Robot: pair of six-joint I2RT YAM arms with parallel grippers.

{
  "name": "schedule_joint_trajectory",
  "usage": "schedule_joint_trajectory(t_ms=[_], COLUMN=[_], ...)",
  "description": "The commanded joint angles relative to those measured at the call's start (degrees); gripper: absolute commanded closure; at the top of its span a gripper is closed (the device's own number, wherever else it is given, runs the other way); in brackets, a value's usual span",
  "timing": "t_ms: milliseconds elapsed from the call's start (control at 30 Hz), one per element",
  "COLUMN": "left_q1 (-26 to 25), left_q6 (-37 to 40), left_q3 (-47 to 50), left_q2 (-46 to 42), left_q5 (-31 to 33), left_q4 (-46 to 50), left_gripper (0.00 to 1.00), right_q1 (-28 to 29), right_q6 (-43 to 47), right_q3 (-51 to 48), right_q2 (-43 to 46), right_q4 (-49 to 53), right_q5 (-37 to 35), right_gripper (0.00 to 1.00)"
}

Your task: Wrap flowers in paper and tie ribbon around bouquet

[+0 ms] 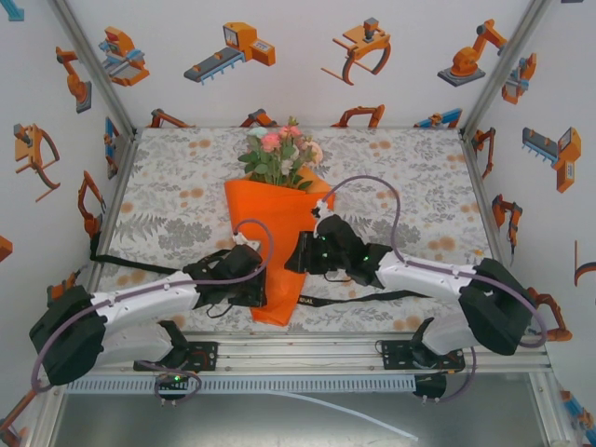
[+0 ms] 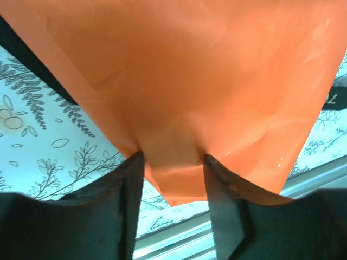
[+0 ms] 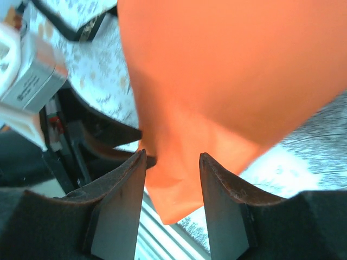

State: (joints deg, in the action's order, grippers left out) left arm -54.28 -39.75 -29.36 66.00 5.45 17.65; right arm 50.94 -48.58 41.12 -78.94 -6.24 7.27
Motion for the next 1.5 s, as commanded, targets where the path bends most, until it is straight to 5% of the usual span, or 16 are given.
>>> schedule_joint_trajectory(t_ms=[0,133,633,733,833,1000,1100,1200,1333,1467], left_q1=[0.32,1.3,10.65,17.51,30.0,52.62,64.8,70.53,70.96,70.84], left_q6=[0.68,-0.27,-3.19,-3.96,-5.63,-10.58,-11.97,-11.08,-10.26,-8.4], left_q3=[-1.75,-3.66,-6.65,-8.66,-9.03,-4.9,-2.16,-0.55,0.52,1.42], left_q2=[-3.82,-8.12,-17.89,-20.2,-21.92,-23.21,-20.88,-18.27,-17.15,-17.17], left_q5=[3.62,3.46,-1.38,1.52,1.19,-0.39,-1.56,-1.93,-4.24,-7.65], left_q4=[4.21,5.79,9.98,13.36,14.79,14.43,14.21,12.68,9.4,7.09], left_gripper=[0.42,0.34,0.29,0.28,0.27,0.23,0.17,0.08,0.0,0.03], right_q1=[-0.23,-0.26,-5.36,-13.55,-29.6,-62.27,-75.45,-78.55,-79.19,-79.7], right_q6=[2.0,1.74,-0.94,1.37,4.44,10.34,12.09,13.92,14.7,14.42], right_q3=[1.3,1.16,3.46,4.46,3.61,-2.33,-4.48,-5.77,-7.26,-7.08], right_q2=[2.4,3.95,9.55,13.35,17.92,22.69,18.22,11.82,6.12,1.59], right_q4=[6.13,6.98,16.37,27.04,37.22,42.37,42.75,39.89,33.75,30.5], right_q5=[-5.83,-7.16,-11.94,-17.74,-18.85,-8.79,-4.13,-5.26,-6.95,-7.18], right_gripper=[0.55,0.52,0.51,0.48,0.41,0.26,0.25,0.25,0.25,0.26])
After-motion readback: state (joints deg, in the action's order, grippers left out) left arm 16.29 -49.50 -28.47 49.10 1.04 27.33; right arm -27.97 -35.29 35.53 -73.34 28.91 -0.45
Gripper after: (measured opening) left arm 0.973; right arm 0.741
